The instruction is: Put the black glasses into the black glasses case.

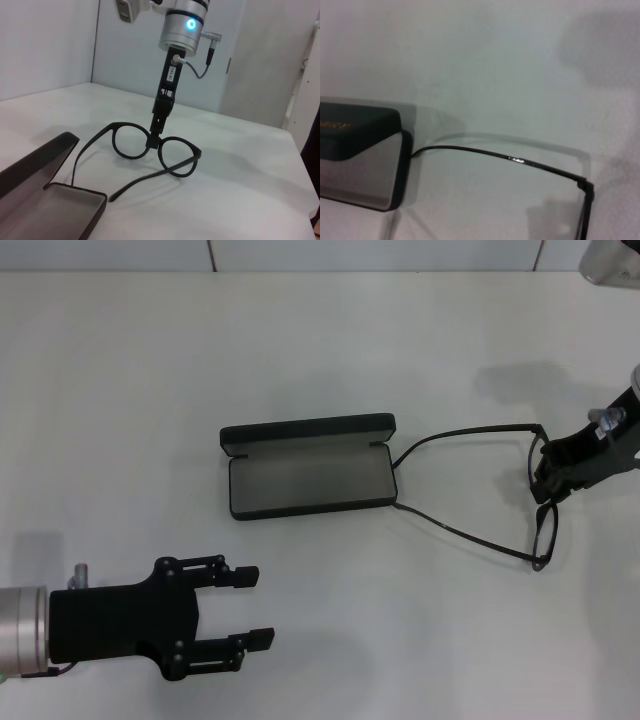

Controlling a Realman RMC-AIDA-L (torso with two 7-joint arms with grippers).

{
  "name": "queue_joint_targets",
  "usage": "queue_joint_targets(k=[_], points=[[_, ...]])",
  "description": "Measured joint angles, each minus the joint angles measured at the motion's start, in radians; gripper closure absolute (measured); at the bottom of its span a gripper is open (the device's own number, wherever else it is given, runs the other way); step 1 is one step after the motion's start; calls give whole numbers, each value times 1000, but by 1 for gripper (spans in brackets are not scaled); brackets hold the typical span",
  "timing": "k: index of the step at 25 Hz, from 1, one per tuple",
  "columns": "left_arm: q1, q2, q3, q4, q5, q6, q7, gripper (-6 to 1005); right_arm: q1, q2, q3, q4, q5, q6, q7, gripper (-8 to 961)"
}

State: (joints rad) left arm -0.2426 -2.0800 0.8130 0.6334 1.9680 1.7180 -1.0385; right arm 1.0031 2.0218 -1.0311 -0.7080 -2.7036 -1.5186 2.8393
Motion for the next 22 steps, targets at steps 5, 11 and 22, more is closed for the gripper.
queue_joint_targets(k=[5,11,22], points=[[7,-1,0,-1,0,0,0,308,0,0,-9,-14,0,-4,0,733],[14,-2,0,-1,1,0,0,308,-3,-2,-17,-22,-1,-15,0,872],[15,-3,-6,-2,2,0,0,309,-21,-4,-19,-79,-1,-42,0,903]])
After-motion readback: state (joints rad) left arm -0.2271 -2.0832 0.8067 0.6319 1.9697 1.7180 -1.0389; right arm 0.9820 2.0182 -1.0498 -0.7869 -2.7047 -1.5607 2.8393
